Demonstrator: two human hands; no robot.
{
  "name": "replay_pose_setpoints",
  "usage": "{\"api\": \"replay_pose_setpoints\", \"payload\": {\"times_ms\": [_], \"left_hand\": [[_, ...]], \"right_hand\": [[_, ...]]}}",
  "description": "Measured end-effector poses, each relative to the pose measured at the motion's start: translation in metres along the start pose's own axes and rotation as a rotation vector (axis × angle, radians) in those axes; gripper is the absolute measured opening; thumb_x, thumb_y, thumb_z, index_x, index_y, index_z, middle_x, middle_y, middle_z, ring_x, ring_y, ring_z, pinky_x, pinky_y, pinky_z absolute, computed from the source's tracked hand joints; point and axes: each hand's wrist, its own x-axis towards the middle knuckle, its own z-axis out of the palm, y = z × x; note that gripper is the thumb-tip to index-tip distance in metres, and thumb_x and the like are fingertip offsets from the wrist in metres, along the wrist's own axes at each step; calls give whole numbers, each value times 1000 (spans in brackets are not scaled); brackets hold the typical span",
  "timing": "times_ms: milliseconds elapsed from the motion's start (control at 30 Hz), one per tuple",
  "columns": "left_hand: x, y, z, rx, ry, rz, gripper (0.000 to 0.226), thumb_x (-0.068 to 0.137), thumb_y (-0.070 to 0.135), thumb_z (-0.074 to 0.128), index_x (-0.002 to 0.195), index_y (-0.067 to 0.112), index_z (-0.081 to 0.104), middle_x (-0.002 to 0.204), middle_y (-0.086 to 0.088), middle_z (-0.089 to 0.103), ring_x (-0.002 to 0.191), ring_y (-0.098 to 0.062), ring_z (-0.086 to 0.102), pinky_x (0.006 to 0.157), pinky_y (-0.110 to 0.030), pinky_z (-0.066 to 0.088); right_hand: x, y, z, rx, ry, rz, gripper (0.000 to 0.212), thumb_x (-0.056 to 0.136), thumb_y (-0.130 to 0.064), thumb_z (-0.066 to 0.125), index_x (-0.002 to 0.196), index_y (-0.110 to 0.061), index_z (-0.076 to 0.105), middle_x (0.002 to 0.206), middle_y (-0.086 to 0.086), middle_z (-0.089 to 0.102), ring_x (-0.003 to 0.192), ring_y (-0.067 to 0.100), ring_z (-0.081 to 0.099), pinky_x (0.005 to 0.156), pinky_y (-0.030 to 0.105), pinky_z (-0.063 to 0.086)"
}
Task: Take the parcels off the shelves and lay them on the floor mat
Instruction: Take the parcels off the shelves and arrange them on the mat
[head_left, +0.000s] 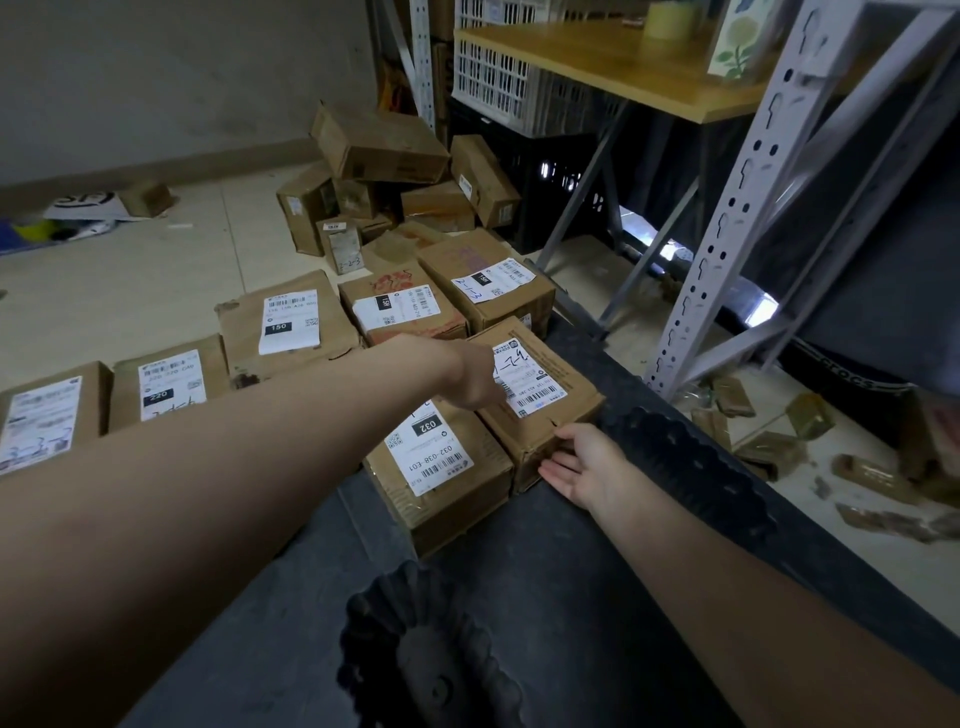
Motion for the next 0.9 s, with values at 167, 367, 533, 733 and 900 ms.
{"api": "replay_pose_setpoints", "payload": {"times_ms": [167,367,533,733,900], "left_hand": [[14,4,-4,-66,67,52,61,103,47,39,149,8,32,147,-13,46,131,-30,48,100,-36,40],[13,25,-48,-305,212,122,52,103,45,36,134,4,46,133,-19,55,119,-33,52,93,-37,41],[-18,52,-124,-382,213,211,49,104,47,31,120,7,54,118,-15,61,107,-30,57,92,-40,45],[-79,77,-216,-556,181,211,46,104,50,26,98,16,55,104,-10,63,101,-28,59,94,-46,46],[-141,95,-309,-549,150,181,55,101,57,21,96,15,56,98,-9,63,95,-28,60,90,-46,48]], "right_hand": [[-17,-15,1,-36,78,-27,37,94,-7,59,131,-4,55,125,20,59,113,29,61,84,36,53],[-64,-73,8,-28,97,-107,16,95,-13,58,108,-8,63,96,10,67,83,20,65,65,29,52],[-137,-134,23,72,-78,-74,19,93,-20,58,107,-11,66,92,6,76,90,20,70,66,30,50],[-240,-213,43,170,-111,-24,29,95,-33,55,106,-11,71,97,9,77,96,23,71,73,32,56],[-330,-289,38,190,-131,-58,28,97,-27,49,97,-10,71,84,9,77,72,16,75,65,29,55]]}}
